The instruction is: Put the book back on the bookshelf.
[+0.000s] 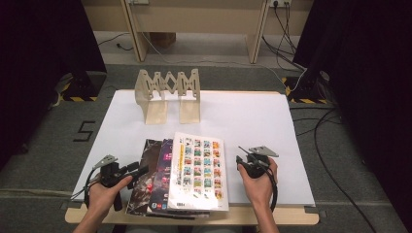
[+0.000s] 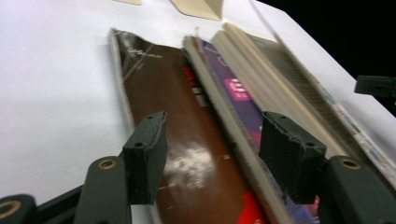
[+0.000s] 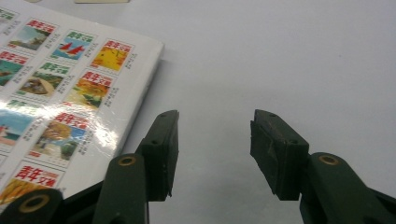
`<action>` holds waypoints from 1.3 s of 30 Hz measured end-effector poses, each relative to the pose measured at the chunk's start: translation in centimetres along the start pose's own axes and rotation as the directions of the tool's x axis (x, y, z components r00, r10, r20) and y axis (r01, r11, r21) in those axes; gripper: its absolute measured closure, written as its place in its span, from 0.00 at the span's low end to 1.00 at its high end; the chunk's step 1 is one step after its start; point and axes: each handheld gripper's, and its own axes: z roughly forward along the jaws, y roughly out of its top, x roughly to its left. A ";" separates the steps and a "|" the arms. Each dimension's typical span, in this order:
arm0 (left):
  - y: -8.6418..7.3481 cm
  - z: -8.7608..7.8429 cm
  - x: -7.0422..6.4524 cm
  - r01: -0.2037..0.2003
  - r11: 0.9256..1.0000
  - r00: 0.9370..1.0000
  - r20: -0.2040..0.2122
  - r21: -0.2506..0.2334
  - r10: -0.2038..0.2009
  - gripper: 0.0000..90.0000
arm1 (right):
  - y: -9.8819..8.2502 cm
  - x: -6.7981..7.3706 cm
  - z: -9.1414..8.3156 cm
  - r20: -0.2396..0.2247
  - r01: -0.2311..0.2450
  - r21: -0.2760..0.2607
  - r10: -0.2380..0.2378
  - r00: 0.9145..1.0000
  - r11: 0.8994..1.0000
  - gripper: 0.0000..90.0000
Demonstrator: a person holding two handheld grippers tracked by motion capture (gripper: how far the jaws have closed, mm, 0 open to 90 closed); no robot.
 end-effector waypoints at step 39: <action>3.0 7.8 -6.5 -0.027 0.961 0.996 0.090 0.276 0.002 0.40 | 0.9 3.0 3.0 -0.295 -0.122 0.251 0.196 0.935 0.960 0.48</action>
